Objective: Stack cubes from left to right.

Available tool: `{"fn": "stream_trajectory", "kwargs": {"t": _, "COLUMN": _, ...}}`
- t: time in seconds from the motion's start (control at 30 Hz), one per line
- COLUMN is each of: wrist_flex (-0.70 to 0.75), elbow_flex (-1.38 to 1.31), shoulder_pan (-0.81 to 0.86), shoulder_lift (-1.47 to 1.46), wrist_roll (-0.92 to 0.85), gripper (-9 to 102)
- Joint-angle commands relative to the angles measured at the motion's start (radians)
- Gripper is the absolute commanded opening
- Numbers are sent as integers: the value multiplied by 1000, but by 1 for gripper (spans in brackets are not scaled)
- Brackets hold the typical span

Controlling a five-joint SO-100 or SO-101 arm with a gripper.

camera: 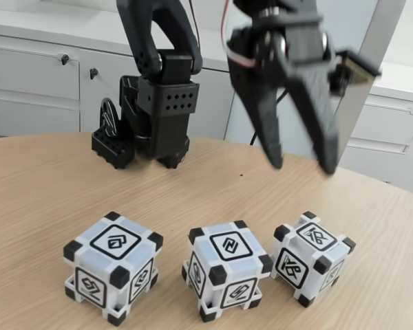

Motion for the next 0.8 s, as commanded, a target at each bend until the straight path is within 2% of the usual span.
{"fn": "stream_trajectory", "kwargs": {"t": 0.0, "wrist_flex": -2, "elbow_flex": -57, "shoulder_pan": 3, "shoulder_lift": -72, "wrist_roll": 20, "gripper": 26}}
{"fn": "stream_trajectory", "kwargs": {"t": 0.23, "wrist_flex": -2, "elbow_flex": -184, "shoulder_pan": 3, "shoulder_lift": -193, "wrist_roll": 11, "gripper": 35}}
{"fn": "stream_trajectory", "kwargs": {"t": 0.77, "wrist_flex": -2, "elbow_flex": -347, "shoulder_pan": 3, "shoulder_lift": -454, "wrist_roll": 29, "gripper": 34}}
